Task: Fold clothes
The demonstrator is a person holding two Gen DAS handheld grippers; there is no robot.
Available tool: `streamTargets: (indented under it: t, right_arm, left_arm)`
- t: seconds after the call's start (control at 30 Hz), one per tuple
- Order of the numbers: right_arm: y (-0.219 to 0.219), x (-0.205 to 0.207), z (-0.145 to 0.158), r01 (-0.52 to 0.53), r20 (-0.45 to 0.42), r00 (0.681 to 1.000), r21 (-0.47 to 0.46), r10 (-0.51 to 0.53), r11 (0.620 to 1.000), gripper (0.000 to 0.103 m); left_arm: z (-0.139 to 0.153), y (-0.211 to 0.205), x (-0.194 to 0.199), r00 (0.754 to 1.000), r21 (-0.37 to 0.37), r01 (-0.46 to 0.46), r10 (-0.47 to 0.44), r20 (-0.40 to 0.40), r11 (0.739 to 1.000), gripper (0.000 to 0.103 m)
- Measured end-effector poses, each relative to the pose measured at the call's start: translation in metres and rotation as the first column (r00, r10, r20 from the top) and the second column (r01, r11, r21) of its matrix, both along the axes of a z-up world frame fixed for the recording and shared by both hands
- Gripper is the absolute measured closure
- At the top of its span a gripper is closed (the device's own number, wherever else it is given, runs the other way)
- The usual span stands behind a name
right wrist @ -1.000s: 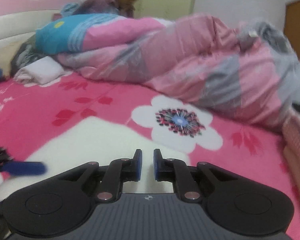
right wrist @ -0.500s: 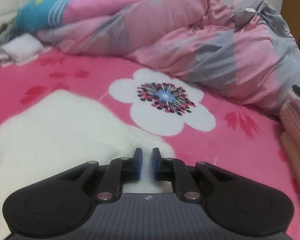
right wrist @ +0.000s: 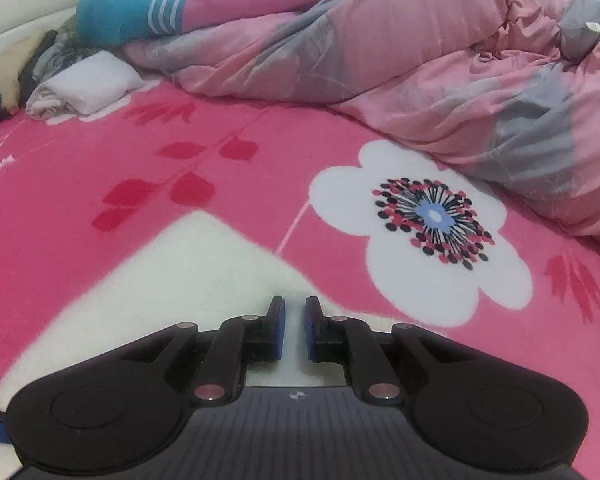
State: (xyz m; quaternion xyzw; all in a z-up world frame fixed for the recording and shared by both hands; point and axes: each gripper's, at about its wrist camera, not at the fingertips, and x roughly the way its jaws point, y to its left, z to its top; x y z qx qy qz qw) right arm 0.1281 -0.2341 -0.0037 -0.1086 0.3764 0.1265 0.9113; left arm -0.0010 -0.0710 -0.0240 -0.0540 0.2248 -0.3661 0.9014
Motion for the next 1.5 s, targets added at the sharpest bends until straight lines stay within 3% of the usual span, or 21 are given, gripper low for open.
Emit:
streamTargets:
  t: [0.07,0.23,0.3,0.37,0.43,0.53,0.77,0.9,0.97,1.07,1.47,1.5]
  right_arm:
    - [0.007,-0.005,0.013,-0.018,0.036,0.999,-0.036,0.019,0.999,0.093]
    - [0.032,-0.004,0.041,-0.145,0.071,0.988,0.064,0.14,0.987,0.091]
    - [0.044,0.005,0.034,-0.188,0.034,0.982,0.078,0.186,0.979,0.091]
    - [0.053,0.021,0.007,-0.194,-0.06,0.979,0.041,0.196,0.98,0.091]
    - [0.052,0.025,-0.002,-0.189,-0.068,0.979,0.06,0.193,0.98,0.091]
    - [0.043,0.011,0.02,-0.126,-0.024,0.991,0.087,0.128,0.988,0.091]
    - [-0.004,-0.078,0.07,0.012,0.137,0.99,0.087,-0.024,0.996,0.091]
    - [-0.023,-0.088,0.024,0.128,0.055,0.991,-0.056,-0.125,0.99,0.094]
    - [-0.03,-0.096,0.003,0.115,0.11,0.988,-0.052,-0.109,0.992,0.094]
    - [-0.031,-0.107,0.023,0.151,0.124,0.981,-0.003,-0.15,0.988,0.092]
    - [-0.03,-0.177,0.011,0.08,0.175,0.981,0.008,-0.08,0.997,0.091]
    - [-0.032,-0.177,0.019,0.099,0.158,0.982,0.044,-0.105,0.994,0.091]
  left_arm:
    - [0.0,0.001,0.001,1.0,-0.003,0.001,-0.001,-0.004,1.0,0.048]
    - [0.0,-0.001,0.0,1.0,0.008,0.001,-0.001,0.001,1.0,0.048]
    - [0.0,-0.001,-0.001,1.0,0.013,-0.001,0.001,0.001,1.0,0.048]
    - [0.001,-0.002,0.0,1.0,0.022,-0.005,0.005,0.0,1.0,0.048]
    - [0.002,-0.001,-0.001,1.0,0.028,0.004,-0.004,0.006,1.0,0.048]
    - [0.006,0.004,-0.001,1.0,0.029,0.012,-0.012,-0.002,0.999,0.048]
    - [0.011,0.006,-0.004,1.0,0.054,0.009,-0.009,-0.001,0.999,0.049]
    - [0.009,-0.002,-0.005,1.0,0.101,0.002,-0.004,0.019,0.995,0.049]
    - [0.012,-0.002,-0.007,1.0,0.12,-0.003,0.0,0.024,0.993,0.049]
    - [0.017,0.002,-0.012,1.0,0.143,-0.014,0.01,0.029,0.99,0.049]
    - [0.019,-0.004,-0.026,0.999,0.273,-0.018,0.007,0.04,0.962,0.048]
    - [0.02,-0.002,-0.025,1.0,0.275,-0.015,0.008,0.029,0.961,0.048]
